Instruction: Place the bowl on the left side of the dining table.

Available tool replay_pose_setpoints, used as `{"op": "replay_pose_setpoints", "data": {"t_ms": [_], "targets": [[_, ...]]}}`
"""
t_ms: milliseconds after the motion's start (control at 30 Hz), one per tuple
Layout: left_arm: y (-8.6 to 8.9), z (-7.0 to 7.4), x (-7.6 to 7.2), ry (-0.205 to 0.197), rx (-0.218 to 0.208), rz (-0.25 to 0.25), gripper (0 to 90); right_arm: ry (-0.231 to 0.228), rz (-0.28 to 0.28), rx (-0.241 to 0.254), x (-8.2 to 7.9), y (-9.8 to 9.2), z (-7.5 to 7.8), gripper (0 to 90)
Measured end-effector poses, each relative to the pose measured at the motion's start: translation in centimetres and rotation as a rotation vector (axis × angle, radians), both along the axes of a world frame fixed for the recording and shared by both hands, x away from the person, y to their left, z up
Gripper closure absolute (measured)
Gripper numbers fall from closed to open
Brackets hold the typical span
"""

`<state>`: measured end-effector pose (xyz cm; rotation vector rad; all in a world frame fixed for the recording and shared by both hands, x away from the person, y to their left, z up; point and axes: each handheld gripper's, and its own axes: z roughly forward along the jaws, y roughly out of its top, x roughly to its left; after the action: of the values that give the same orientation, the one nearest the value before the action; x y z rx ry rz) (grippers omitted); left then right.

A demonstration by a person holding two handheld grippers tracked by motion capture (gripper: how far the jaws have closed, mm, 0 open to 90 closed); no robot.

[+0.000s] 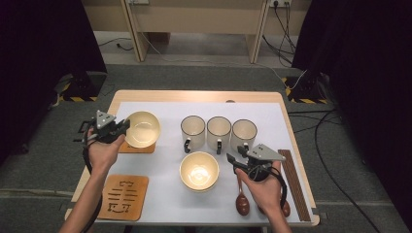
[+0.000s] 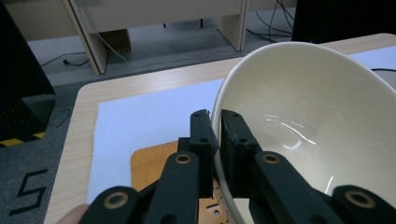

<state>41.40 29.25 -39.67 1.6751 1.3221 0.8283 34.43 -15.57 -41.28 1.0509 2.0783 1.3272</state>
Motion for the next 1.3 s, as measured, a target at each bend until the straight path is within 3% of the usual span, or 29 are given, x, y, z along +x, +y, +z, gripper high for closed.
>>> {"op": "replay_pose_setpoints", "data": {"t_ms": [667,1300], "targets": [[1.6,-2.2,2.9,0.067,-0.015,0.075,82.8,0.010,-0.004,0.002,0.0,-0.1,-0.1,50.8],[2.4,-4.9,4.4,0.141,-0.022,0.122,82.8,0.008,-0.002,0.002,0.1,-0.1,-0.2,50.8]]}}
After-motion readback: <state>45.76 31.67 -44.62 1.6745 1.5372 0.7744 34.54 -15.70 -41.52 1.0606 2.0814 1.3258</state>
